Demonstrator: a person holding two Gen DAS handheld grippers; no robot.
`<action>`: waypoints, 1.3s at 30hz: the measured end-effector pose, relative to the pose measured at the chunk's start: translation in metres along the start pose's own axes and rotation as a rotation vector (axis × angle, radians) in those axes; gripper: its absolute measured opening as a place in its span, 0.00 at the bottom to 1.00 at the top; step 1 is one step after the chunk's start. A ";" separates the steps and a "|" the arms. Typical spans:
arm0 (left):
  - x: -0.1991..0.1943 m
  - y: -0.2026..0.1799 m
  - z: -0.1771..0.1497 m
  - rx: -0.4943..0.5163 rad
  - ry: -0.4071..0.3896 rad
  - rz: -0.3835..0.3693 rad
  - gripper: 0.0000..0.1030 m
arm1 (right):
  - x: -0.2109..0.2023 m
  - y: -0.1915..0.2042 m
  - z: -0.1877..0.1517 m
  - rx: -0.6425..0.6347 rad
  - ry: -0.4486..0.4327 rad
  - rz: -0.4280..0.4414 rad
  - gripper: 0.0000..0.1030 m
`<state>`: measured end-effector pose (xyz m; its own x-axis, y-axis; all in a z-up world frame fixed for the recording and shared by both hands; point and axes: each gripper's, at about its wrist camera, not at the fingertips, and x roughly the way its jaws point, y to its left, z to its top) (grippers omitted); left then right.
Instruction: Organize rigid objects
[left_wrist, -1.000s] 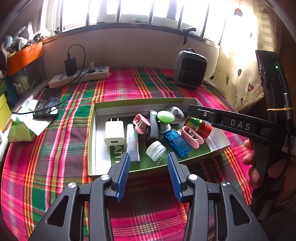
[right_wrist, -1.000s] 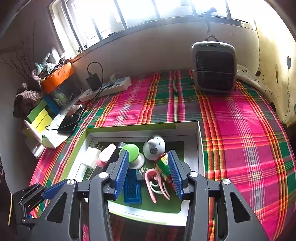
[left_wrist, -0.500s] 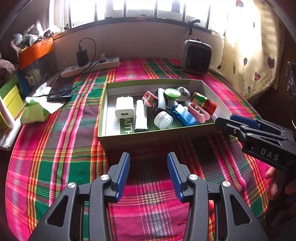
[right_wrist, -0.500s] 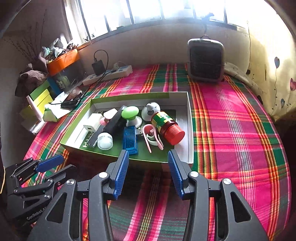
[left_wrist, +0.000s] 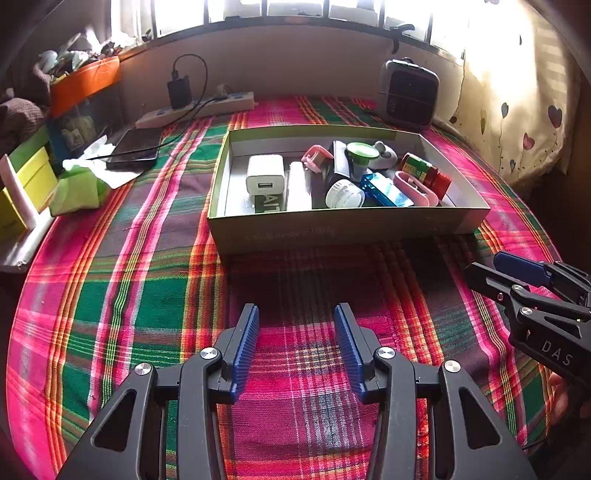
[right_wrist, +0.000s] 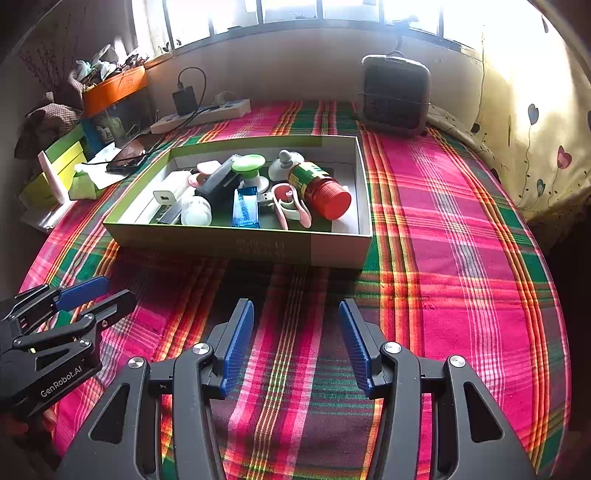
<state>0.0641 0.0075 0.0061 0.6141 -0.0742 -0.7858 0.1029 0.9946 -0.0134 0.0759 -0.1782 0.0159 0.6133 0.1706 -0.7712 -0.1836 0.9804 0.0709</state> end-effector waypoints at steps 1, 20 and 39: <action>0.001 0.000 0.000 0.001 0.000 0.002 0.41 | 0.000 -0.001 -0.002 0.005 0.002 -0.003 0.48; 0.003 -0.010 -0.002 -0.020 -0.011 0.052 0.47 | -0.002 -0.003 -0.019 0.038 0.023 -0.094 0.59; 0.003 -0.010 -0.002 -0.019 -0.011 0.053 0.47 | 0.000 -0.001 -0.019 0.031 0.027 -0.104 0.64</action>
<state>0.0633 -0.0024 0.0025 0.6266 -0.0224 -0.7790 0.0551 0.9984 0.0157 0.0619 -0.1811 0.0035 0.6068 0.0656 -0.7922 -0.0959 0.9953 0.0090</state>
